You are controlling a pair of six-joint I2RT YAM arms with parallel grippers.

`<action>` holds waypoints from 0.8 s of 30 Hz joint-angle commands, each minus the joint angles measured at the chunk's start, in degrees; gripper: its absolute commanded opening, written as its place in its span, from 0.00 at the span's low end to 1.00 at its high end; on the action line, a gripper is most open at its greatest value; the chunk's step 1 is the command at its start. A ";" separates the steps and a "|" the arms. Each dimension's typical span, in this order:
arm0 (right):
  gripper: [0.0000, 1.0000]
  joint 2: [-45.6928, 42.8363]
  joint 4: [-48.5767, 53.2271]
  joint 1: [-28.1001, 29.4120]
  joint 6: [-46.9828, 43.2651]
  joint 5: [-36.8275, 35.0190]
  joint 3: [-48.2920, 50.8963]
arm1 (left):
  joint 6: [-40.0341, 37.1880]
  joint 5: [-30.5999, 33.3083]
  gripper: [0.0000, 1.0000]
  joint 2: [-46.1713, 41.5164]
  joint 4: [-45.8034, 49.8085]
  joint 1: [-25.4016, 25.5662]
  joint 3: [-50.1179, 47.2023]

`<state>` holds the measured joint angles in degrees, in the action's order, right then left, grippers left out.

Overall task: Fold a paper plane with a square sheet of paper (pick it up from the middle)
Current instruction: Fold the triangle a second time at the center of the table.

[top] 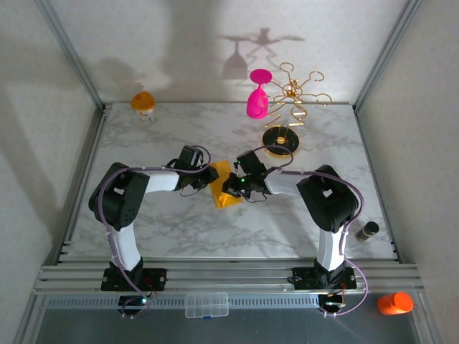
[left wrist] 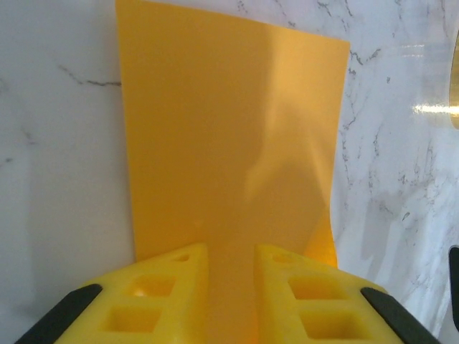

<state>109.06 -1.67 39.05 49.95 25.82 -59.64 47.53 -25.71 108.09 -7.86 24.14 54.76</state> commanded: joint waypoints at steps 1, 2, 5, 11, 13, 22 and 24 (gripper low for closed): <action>0.00 1.85 -1.73 0.48 -0.25 1.62 -1.66 | -0.84 1.28 0.23 2.12 1.88 -0.23 0.30; 0.00 2.11 -1.83 0.50 -0.16 1.67 -1.79 | -0.74 1.36 0.23 2.21 1.88 -0.15 0.19; 0.00 2.95 -1.68 0.49 -0.03 1.49 -2.67 | -0.68 1.54 0.22 2.38 2.06 -0.15 0.08; 0.00 3.71 -1.14 0.50 0.54 0.26 -3.53 | -0.60 1.81 0.22 2.33 2.08 0.03 -0.18; 0.00 3.96 -1.23 0.50 0.82 -0.09 -3.67 | -0.57 1.81 0.21 2.28 2.06 0.07 -0.27; 0.00 5.00 -1.14 0.46 1.55 -0.59 -4.44 | -0.16 1.89 0.21 2.38 1.77 0.20 -0.88; 0.00 5.11 -1.31 0.50 1.64 -0.68 -4.54 | -0.11 1.90 0.21 2.43 1.75 0.28 -0.89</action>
<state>112.90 -2.81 39.05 50.85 26.55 -62.72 47.55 -25.71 108.40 -8.10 24.18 54.83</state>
